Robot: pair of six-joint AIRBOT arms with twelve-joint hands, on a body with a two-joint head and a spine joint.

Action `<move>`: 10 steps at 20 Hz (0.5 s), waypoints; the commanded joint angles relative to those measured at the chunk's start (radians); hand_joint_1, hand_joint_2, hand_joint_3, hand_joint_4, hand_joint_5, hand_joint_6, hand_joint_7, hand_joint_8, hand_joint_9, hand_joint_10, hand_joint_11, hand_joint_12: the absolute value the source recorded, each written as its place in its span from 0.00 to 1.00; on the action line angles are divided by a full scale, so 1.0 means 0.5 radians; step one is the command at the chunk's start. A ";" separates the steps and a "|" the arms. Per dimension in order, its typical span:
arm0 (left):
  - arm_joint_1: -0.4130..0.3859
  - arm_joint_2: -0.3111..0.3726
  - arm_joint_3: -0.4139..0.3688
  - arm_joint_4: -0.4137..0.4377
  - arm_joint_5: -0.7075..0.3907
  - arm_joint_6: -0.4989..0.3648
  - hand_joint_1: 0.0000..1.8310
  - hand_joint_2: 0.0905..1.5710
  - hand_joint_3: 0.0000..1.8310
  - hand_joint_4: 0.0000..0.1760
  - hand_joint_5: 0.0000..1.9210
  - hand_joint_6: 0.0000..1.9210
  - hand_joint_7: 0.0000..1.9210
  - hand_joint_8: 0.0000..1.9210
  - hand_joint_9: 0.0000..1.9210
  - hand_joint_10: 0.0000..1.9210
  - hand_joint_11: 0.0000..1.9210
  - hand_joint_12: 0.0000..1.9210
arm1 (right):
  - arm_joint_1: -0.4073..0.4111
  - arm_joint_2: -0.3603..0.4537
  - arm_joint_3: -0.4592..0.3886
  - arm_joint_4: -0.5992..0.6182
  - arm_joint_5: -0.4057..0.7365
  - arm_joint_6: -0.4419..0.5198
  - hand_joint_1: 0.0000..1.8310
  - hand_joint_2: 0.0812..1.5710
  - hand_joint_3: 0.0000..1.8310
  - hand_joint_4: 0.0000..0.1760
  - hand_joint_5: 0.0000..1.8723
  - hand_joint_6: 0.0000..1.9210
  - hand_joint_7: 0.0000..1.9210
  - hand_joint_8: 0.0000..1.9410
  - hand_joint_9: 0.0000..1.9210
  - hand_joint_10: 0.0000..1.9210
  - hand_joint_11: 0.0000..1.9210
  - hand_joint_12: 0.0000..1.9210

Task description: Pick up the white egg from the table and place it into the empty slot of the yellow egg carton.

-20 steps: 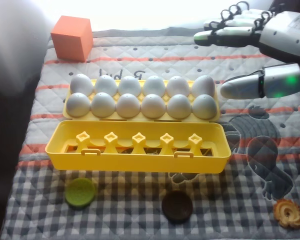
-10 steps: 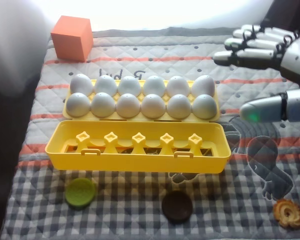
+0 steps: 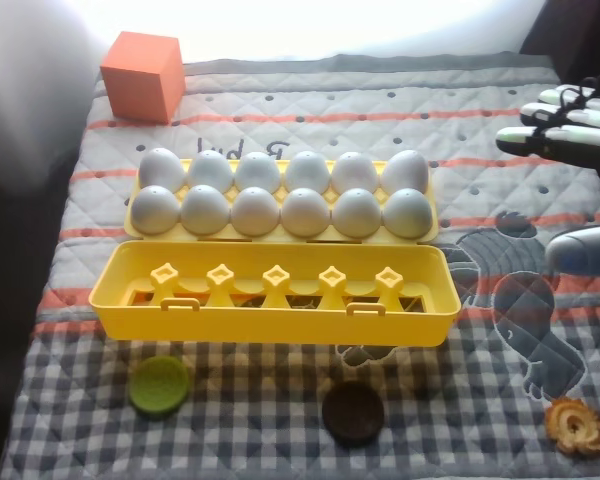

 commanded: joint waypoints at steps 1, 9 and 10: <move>-0.017 0.014 -0.002 0.008 -0.251 -0.013 0.00 0.36 0.00 0.50 0.00 0.00 0.00 0.00 0.00 0.00 0.00 0.00 | 0.013 0.012 -0.009 0.087 0.291 -0.008 0.00 0.53 0.00 0.61 0.11 0.00 0.07 0.00 0.00 0.00 0.00 0.00; -0.012 0.015 -0.006 0.005 -0.262 -0.013 0.00 0.38 0.00 0.57 0.00 0.00 0.00 0.00 0.00 0.00 0.00 0.00 | 0.008 -0.011 0.002 0.111 0.301 -0.020 0.00 0.53 0.00 0.58 0.11 0.00 0.07 0.00 0.02 0.01 0.00 0.00; -0.012 0.014 -0.007 0.005 -0.262 -0.013 0.00 0.37 0.00 0.60 0.00 0.00 0.00 0.00 0.00 0.00 0.00 0.00 | 0.008 -0.011 0.002 0.112 0.301 -0.020 0.00 0.53 0.00 0.65 0.10 0.00 0.07 0.00 0.02 0.00 0.00 0.00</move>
